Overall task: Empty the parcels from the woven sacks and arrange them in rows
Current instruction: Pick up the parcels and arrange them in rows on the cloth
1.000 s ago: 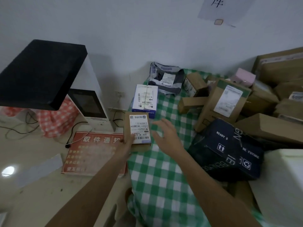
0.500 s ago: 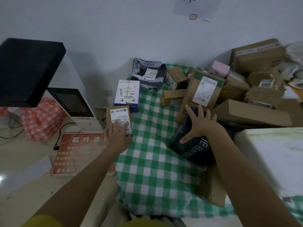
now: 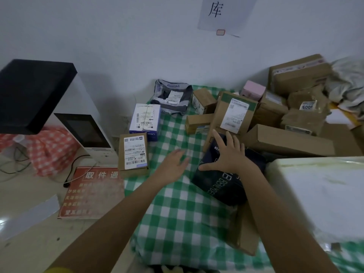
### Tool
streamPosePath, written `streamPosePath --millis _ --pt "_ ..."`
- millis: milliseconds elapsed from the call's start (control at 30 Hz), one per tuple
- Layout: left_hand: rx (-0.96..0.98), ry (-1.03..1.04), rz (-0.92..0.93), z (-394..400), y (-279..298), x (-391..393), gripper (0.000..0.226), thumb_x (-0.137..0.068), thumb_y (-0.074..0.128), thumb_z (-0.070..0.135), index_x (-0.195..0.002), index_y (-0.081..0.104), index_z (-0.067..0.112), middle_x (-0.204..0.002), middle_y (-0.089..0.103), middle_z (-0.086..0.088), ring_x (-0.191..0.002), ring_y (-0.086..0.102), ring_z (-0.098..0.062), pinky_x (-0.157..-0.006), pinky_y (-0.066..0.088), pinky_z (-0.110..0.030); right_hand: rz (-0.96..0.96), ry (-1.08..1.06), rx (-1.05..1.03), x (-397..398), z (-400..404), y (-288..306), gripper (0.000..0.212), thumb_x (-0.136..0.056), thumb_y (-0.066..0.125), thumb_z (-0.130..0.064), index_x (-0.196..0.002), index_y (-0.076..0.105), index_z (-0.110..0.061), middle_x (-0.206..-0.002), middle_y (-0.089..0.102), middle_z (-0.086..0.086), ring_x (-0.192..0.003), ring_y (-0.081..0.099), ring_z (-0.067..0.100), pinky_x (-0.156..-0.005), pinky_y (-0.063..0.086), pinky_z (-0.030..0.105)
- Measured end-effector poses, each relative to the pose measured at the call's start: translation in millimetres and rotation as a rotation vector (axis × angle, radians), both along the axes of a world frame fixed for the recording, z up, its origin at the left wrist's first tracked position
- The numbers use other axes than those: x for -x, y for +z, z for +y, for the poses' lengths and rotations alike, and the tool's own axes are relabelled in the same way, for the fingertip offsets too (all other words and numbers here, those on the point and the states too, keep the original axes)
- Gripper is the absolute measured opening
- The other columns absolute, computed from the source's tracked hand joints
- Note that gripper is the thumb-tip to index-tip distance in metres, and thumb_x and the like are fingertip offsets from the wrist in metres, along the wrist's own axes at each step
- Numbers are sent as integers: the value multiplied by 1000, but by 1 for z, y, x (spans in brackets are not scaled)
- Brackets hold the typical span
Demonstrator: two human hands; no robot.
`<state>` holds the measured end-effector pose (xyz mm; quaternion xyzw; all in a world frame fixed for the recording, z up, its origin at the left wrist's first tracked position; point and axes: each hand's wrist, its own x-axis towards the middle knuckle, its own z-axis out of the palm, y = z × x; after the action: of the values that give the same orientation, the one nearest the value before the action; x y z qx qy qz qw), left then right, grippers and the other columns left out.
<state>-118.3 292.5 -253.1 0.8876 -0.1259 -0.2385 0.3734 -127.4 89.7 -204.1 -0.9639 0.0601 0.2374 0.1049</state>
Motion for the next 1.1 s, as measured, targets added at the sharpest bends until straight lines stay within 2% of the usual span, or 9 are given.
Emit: streamPosePath --millis 233,333,433,533,733,800,867,967,1100 --pt "211 -9 222 -71 30 -11 56 -99 30 52 -149 29 26 -146 44 1 -125 49 -15 -99 41 -28 -92 -1 -76 26 -15 -16 133 -63 61 -82 -151 -22 -26 -158 -27 5 -146 -24 24 -117 -12 49" --pt "233 18 199 -76 28 -9 47 -102 34 42 -146 34 26 -135 52 5 -112 54 -12 -84 43 -20 -158 -68 -205 30 -19 -17 107 -82 53 -70 -154 -12 -24 -161 -18 4 -147 -18 21 -118 -11 44" --pt "265 98 235 -81 23 -2 42 -102 35 40 -141 41 24 -126 59 -1 -102 58 -14 -89 47 -28 -278 -166 -228 38 -27 -18 71 -100 39 -47 -155 3 -20 -163 -4 5 -148 -10 21 -120 -6 45" --pt "263 166 235 -81 18 1 43 -101 35 43 -141 42 27 -124 61 -3 -103 60 -16 -91 47 -32 -362 -160 -174 48 -26 -20 59 -102 36 -39 -154 16 -21 -162 5 5 -149 -5 22 -119 -5 46" --pt "331 331 224 -68 16 6 40 -101 37 41 -136 46 24 -123 62 -5 -105 60 -20 -97 47 -41 -540 -117 -29 63 -26 -24 54 -97 43 -46 -146 36 -25 -160 16 6 -148 1 27 -118 -6 52" --pt "362 397 254 -62 18 8 39 -101 39 40 -136 45 25 -120 61 -3 -100 59 -18 -88 50 -37 -554 -144 -9 63 -24 -24 57 -96 42 -53 -146 35 -28 -161 12 6 -148 -2 27 -115 -10 55" --pt "402 463 304 -56 20 10 39 -101 40 38 -138 42 25 -114 57 -1 -95 55 -15 -76 49 -32 -558 -183 -87 62 -21 -24 61 -94 46 -53 -148 32 -27 -162 6 6 -148 -6 26 -115 -5 59" --pt "443 548 346 -46 19 14 40 -100 43 38 -139 41 25 -118 54 -1 -106 53 -20 -91 48 -42 -639 -202 -292 60 -11 -24 68 -92 59 -43 -149 29 -22 -161 -2 10 -147 -10 27 -117 16 56" --pt "488 617 355 -30 16 24 36 -101 45 33 -136 44 27 -126 55 -4 -112 54 -24 -97 47 -51 -672 -229 -447 59 3 -20 73 -89 65 -34 -150 26 -24 -161 -9 8 -147 -15 25 -119 17 47"
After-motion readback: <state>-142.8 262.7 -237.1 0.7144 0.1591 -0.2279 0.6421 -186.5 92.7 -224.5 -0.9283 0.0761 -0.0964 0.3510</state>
